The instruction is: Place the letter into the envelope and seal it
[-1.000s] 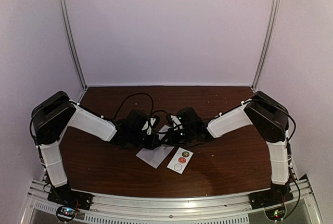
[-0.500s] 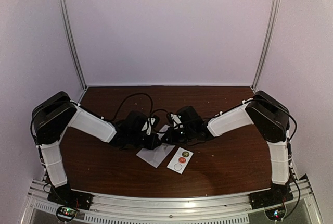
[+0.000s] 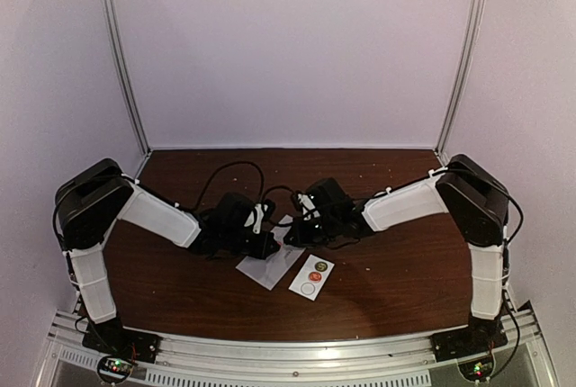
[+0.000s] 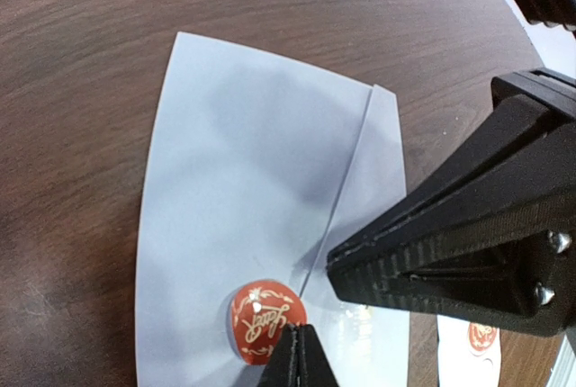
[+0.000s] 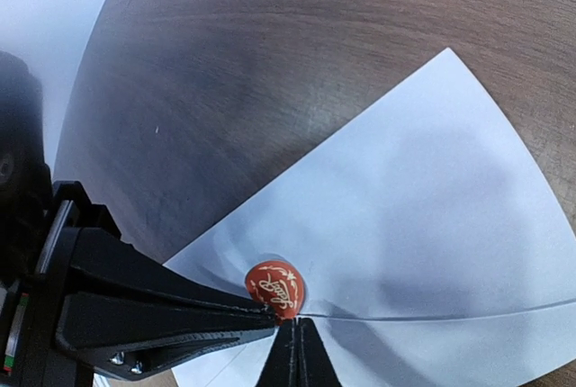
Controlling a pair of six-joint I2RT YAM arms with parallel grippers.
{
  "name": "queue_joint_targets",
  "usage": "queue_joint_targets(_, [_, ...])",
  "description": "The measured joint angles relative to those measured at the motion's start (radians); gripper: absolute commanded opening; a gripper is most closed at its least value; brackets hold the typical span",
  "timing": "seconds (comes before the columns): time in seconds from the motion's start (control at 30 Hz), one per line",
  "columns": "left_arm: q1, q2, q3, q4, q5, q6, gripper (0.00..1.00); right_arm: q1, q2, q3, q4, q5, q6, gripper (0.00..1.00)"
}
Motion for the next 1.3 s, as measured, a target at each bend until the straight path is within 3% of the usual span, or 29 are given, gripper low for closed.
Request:
queue_joint_targets(0.4, [0.0, 0.0, 0.0, 0.0, 0.001, 0.0, 0.0, 0.0, 0.027, 0.07, 0.005, -0.03, -0.002, 0.0])
queue_joint_targets(1.3, [0.0, -0.011, 0.0, -0.022, -0.002, -0.001, 0.03, 0.0, 0.077, 0.051, 0.019, -0.045, 0.014, 0.0])
